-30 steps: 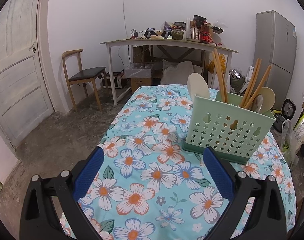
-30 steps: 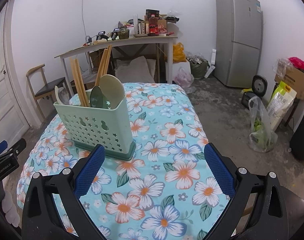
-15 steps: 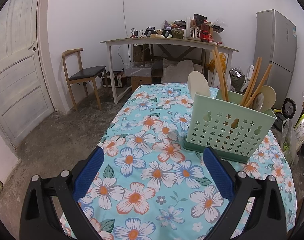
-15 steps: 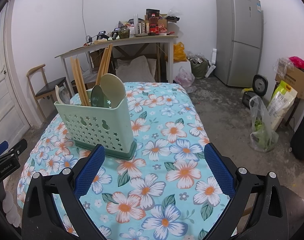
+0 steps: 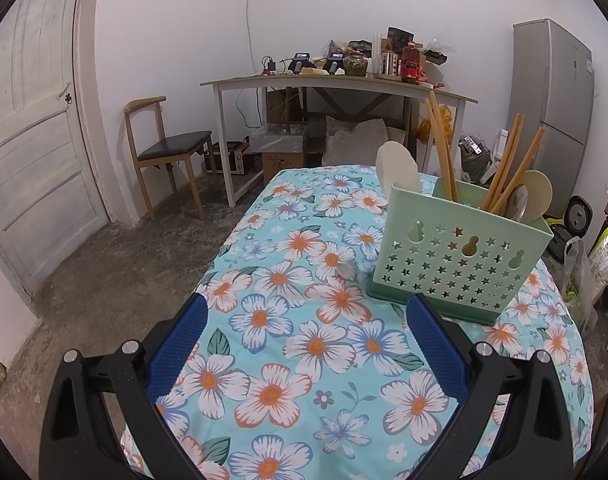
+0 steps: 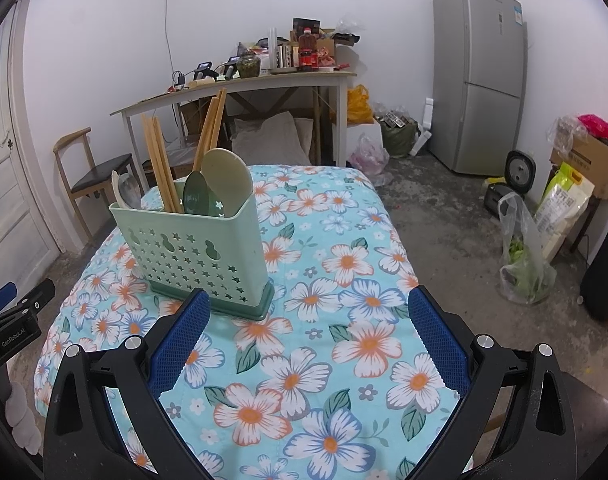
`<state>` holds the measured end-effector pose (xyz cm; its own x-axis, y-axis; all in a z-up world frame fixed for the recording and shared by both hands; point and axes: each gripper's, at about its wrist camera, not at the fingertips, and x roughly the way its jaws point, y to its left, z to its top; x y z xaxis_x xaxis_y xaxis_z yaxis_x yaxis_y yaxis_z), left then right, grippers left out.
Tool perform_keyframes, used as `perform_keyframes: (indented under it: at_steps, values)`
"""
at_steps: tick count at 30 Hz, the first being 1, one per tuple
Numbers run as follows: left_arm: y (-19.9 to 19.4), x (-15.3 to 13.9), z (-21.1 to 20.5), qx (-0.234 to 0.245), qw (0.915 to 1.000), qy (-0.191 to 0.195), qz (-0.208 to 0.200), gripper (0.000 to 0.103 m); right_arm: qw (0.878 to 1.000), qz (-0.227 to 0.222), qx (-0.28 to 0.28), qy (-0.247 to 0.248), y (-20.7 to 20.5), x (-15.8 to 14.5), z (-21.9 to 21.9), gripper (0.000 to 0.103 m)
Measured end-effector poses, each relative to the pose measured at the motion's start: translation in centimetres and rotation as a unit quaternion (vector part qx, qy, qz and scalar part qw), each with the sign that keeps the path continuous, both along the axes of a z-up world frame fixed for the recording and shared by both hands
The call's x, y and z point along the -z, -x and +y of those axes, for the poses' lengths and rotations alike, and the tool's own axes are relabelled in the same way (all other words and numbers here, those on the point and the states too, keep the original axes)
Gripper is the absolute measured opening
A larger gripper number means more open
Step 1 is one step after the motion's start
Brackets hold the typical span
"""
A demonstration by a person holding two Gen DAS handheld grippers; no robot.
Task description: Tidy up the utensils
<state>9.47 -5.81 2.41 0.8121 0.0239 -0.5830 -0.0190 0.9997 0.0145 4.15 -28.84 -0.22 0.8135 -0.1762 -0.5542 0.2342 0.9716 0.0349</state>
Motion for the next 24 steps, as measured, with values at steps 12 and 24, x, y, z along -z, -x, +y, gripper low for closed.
perform_keyframes:
  at_steps: [12, 24]
  values:
    - [0.04, 0.07, -0.17, 0.004, 1.0, -0.003, 0.001, 0.097, 1.0, 0.0, 0.0, 0.0, 0.02, -0.01, 0.02, 0.095]
    - [0.07, 0.12, -0.48, 0.006, 1.0, -0.003, 0.003, 0.097, 1.0, 0.0, 0.0, 0.0, 0.0, -0.08, 0.12, 0.095]
